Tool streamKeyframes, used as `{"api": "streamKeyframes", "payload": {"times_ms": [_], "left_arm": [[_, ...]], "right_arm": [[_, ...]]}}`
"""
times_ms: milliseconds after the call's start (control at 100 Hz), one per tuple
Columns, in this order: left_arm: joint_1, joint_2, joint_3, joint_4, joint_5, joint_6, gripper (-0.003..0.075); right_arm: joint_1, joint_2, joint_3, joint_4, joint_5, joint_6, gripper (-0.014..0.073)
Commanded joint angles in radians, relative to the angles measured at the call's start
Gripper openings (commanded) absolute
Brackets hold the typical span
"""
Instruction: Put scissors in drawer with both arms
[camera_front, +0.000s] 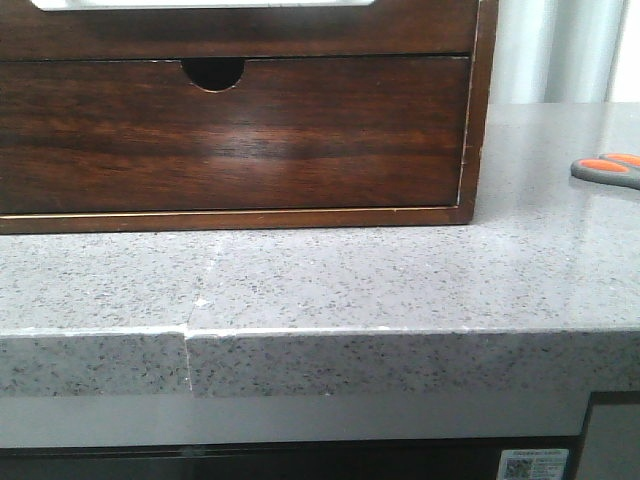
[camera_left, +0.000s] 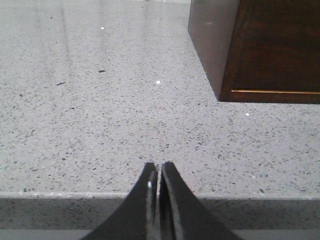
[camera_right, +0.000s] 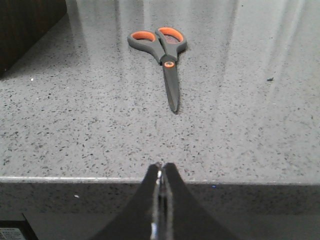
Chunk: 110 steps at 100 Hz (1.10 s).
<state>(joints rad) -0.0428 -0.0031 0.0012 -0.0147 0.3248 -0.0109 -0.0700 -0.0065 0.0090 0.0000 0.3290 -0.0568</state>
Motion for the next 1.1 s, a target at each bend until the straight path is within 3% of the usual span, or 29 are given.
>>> {"api": "streamKeyframes", "payload": {"times_ms": [0,730,930,1090], "left_arm": [[0.002,-0.029,0.020,0.038,-0.080,-0.002,-0.0022],[0.002,-0.029,0.020,0.078,-0.185,-0.002,-0.0022],[0.002,-0.029,0.020,0.078,-0.265,-0.002,-0.0022],[0.002,-0.029,0.019,0.075,-0.388,-0.002,-0.0022]], "right_arm": [[0.001,-0.022,0.031,-0.019,-0.020,-0.002,-0.0061],[0.001,-0.022,0.031,-0.019,-0.171,0.002,-0.0061],[0.001,-0.022,0.031,-0.010,-0.382,0.002,-0.0061],[0.001,-0.022,0.026,-0.007,-0.425,0.002,-0.0061]]}}
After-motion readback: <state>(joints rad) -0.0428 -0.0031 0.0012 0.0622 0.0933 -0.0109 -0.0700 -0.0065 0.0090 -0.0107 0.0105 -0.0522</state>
